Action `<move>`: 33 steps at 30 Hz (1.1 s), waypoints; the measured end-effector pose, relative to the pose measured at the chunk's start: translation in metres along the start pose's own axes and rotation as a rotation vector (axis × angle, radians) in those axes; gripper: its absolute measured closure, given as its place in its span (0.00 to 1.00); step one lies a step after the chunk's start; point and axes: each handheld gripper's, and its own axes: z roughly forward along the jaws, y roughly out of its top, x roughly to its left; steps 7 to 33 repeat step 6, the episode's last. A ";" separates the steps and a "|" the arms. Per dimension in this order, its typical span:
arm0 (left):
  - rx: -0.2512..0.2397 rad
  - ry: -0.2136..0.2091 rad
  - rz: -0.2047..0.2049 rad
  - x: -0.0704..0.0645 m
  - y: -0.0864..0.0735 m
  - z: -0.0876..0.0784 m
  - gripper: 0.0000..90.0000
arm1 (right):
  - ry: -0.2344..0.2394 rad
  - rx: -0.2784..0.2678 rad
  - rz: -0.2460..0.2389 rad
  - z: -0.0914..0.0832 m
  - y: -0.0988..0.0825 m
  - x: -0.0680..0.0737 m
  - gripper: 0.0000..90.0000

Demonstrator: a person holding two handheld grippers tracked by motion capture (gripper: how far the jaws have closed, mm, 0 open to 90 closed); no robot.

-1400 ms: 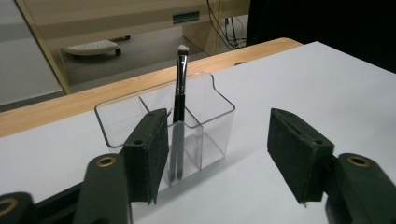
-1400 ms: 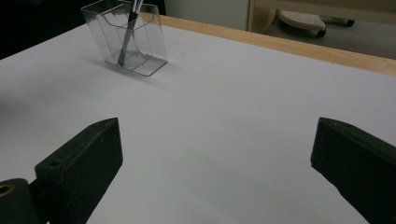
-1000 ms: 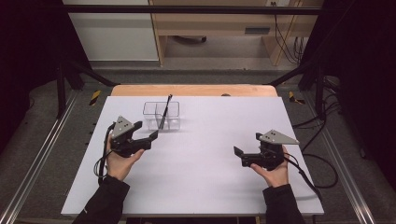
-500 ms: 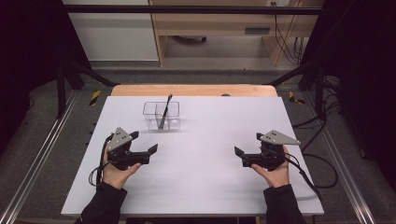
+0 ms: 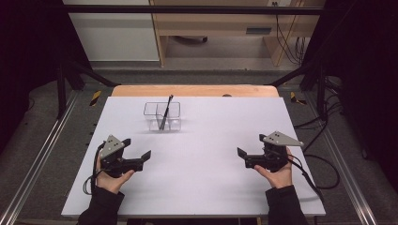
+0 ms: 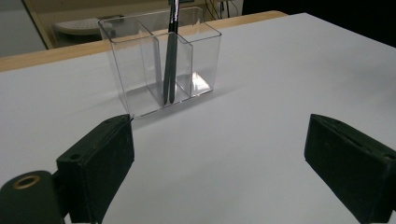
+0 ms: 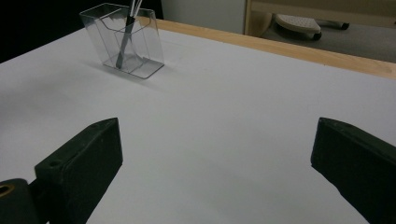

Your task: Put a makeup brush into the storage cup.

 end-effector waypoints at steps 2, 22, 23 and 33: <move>0.001 0.002 -0.001 0.001 -0.001 0.000 0.09 | 0.000 0.000 0.001 0.000 0.000 0.000 0.03; 0.008 0.010 -0.003 0.003 -0.002 0.000 0.09 | 0.000 -0.001 0.002 -0.002 0.000 -0.001 0.03; 0.008 0.010 -0.003 0.003 -0.002 0.000 0.09 | 0.000 -0.001 0.002 -0.002 0.000 -0.001 0.03; 0.008 0.010 -0.003 0.003 -0.002 0.000 0.09 | 0.000 -0.001 0.002 -0.002 0.000 -0.001 0.03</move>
